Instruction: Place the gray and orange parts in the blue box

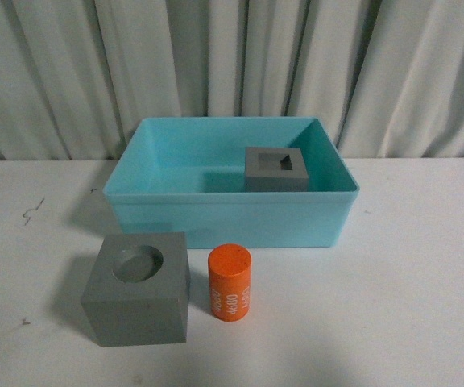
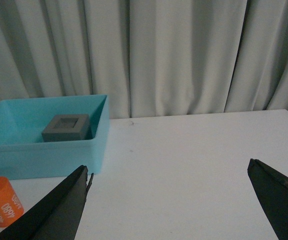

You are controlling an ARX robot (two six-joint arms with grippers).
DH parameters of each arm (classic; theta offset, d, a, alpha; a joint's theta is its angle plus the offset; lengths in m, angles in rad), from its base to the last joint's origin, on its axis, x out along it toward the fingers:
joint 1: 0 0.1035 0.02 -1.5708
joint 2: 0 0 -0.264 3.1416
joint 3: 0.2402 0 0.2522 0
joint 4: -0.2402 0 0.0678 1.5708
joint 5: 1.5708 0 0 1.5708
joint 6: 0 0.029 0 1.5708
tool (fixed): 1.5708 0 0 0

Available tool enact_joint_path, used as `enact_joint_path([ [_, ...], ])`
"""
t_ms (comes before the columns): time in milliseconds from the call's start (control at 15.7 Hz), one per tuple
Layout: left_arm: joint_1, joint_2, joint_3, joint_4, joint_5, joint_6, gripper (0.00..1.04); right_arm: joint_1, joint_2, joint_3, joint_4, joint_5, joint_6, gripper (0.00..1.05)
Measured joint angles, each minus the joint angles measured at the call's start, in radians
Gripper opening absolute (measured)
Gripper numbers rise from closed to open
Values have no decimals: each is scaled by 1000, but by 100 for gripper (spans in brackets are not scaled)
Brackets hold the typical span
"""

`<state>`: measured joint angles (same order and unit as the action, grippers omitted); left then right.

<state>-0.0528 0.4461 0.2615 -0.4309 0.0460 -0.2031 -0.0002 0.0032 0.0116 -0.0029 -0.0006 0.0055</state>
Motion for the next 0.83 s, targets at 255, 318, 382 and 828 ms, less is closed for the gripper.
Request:
enact_joint_path([
  [255,-161,488,109,314,-107,-104,98,0,0,0,0,0,0,98],
  [318,-193,597,142,393,-125,-104,98,0,0,0,-1,1,0,98],
  [382,-212,661,166,435,-136,-104,98,0,0,0,-1,0,0,98],
  [828,-264,1044,265,707,-190,-10,98,0,0,0,-1,0,0,98],
])
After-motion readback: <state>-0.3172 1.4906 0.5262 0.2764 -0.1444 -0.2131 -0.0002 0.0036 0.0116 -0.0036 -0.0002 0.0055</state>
